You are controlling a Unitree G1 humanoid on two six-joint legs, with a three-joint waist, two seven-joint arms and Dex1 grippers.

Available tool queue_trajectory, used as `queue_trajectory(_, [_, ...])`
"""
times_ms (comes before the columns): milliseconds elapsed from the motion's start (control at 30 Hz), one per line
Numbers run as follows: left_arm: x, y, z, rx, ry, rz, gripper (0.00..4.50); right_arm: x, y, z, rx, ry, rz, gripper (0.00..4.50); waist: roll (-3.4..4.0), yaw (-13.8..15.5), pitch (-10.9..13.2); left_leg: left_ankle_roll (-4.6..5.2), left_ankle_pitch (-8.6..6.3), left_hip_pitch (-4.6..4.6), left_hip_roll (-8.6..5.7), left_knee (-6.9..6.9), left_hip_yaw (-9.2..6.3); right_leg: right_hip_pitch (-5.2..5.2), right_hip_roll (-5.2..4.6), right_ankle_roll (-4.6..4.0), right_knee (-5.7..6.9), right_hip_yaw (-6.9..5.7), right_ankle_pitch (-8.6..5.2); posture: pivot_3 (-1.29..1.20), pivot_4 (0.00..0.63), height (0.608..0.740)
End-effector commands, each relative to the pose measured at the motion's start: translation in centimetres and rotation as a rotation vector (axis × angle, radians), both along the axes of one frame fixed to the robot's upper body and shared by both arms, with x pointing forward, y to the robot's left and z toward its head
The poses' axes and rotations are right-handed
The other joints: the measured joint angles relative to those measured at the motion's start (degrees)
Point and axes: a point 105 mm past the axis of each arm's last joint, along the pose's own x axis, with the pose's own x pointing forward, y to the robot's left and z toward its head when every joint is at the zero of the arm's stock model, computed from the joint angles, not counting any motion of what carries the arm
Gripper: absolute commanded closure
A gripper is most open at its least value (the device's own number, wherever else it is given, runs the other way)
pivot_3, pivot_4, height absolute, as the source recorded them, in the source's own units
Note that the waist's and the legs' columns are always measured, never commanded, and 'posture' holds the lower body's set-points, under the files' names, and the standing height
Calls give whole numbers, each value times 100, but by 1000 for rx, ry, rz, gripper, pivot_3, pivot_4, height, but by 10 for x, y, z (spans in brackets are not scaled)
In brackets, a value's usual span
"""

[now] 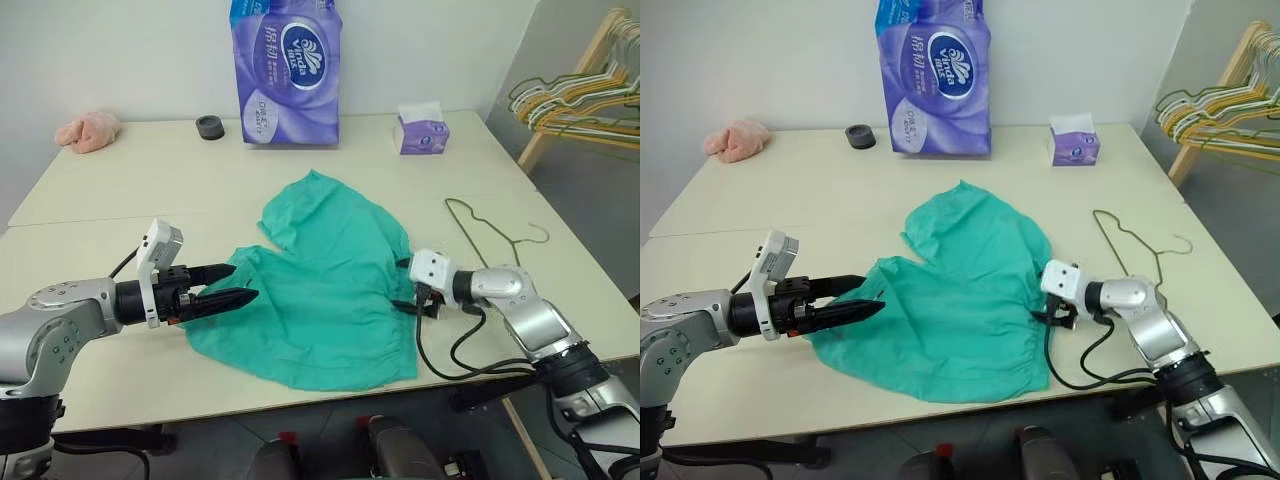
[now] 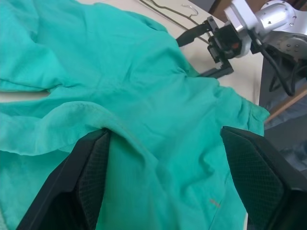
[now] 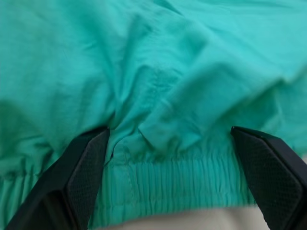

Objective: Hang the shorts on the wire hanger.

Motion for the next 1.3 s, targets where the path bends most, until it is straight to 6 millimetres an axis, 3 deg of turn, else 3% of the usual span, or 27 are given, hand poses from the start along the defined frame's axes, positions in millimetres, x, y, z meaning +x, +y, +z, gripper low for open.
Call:
queue_trajectory(33, [4,-2,11,7,-61,-16,723,-19,3,-22,-123,-3,121,166,-6,-1,-9,0,0,5,-1,0,-2,6,0,11,0,-3,-6,-150,95,740])
queue_trajectory(167, [12,-5,17,-8,-91,-7,723,-5,2,7,-55,-106,81,166,-12,3,-14,0,0,16,-4,2,-6,19,1,23,1,-7,-12,-150,95,740])
queue_trajectory(300, [13,-14,16,-1,-108,-35,723,0,-11,28,26,-82,20,166,-10,0,-13,0,1,15,-4,9,-4,19,1,23,5,-3,-8,-154,94,740])
queue_trajectory(400, [9,-18,5,26,-94,-57,723,1,-23,31,101,-15,-55,166,-10,2,-13,0,1,13,-3,9,-4,18,1,4,5,-3,4,-157,93,740])
queue_trajectory(567, [-5,-23,-13,37,-30,-91,723,4,-40,13,64,17,-168,166,-10,-13,-13,1,1,12,0,7,-2,15,1,2,4,2,3,-162,90,740])
queue_trajectory(700, [-15,-22,-28,55,21,-101,723,7,-37,-2,20,25,-197,166,-8,-37,-15,0,1,11,-3,8,1,12,1,3,6,4,2,-170,90,740])
queue_trajectory(800, [-21,-12,-47,80,82,-67,723,27,-32,-8,-10,-21,-245,166,-11,-125,-17,0,1,24,-3,8,7,19,5,17,5,8,-5,-171,92,740])
queue_trajectory(1100, [-23,-1,-56,83,100,10,723,71,-4,19,60,-167,-274,166,-17,-187,-23,2,8,67,-3,3,12,50,13,29,9,23,1,-149,90,740])
queue_trajectory(1200, [-20,-1,-54,72,88,33,723,77,7,25,57,-194,-237,166,-15,-187,-22,2,7,58,1,1,12,43,11,0,8,23,14,-141,89,740])
queue_trajectory(1300, [-16,-1,-47,44,69,53,723,74,6,33,22,-208,-178,166,-14,-178,-21,2,7,46,3,-2,6,37,3,-1,7,16,15,-141,89,740])
